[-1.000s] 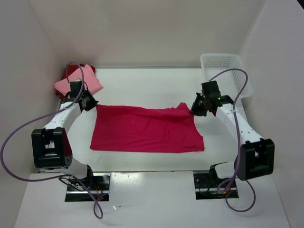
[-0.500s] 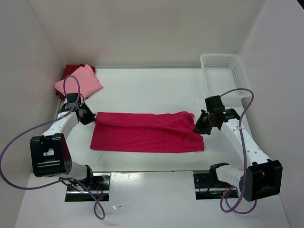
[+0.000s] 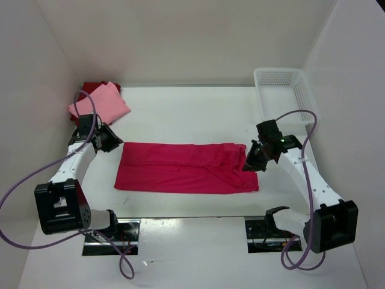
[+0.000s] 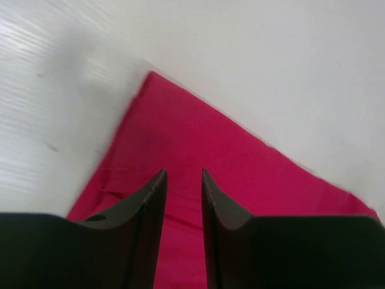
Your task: Fold and stack the t-shirts
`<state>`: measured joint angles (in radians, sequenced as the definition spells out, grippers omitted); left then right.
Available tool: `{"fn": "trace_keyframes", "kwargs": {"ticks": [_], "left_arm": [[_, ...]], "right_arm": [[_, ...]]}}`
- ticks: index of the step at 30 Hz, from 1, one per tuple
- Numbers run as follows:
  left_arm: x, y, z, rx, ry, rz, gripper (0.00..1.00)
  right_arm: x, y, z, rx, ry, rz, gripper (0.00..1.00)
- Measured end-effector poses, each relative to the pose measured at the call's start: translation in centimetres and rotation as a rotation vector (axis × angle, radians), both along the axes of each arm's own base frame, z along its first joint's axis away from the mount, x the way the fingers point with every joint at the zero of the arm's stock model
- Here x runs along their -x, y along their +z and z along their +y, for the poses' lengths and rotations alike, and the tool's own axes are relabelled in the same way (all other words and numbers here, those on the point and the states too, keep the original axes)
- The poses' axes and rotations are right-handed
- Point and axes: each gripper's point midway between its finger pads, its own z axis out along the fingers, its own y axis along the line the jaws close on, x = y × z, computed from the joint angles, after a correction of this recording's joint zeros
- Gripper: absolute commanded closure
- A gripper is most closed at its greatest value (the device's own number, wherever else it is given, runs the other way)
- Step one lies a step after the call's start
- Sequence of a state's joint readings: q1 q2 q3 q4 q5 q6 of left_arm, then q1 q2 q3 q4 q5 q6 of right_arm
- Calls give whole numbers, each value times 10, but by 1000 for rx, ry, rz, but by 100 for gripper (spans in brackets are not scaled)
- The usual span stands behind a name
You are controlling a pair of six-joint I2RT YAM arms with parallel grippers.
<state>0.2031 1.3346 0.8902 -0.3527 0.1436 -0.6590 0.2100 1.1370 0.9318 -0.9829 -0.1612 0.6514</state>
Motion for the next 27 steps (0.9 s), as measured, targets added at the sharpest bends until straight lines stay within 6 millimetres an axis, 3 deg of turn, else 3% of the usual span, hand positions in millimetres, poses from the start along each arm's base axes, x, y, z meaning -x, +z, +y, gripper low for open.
{"fn": "trace_keyframes", "kwargs": {"ticks": [3, 5, 6, 9, 11, 16, 27], "left_arm": [[-5, -2, -28, 11, -87, -5, 64], [-6, -10, -52, 18, -157, 13, 62], [-6, -13, -59, 22, -178, 20, 62], [-5, -23, -85, 36, -252, 42, 62], [-6, -29, -93, 38, -273, 47, 62], [-2, -41, -92, 34, -270, 70, 62], [-8, -43, -90, 24, -262, 56, 62]], "right_arm": [[-13, -5, 26, -23, 80, 4, 100], [-30, -5, 52, -43, 151, -19, 89], [-36, -4, 62, -53, 173, -35, 74], [-58, -4, 92, -67, 238, -82, 69], [-69, -10, 105, -63, 266, -98, 65], [-81, -40, 102, 18, 271, -69, 52], [-86, -59, 88, 144, 278, -64, 51]]}}
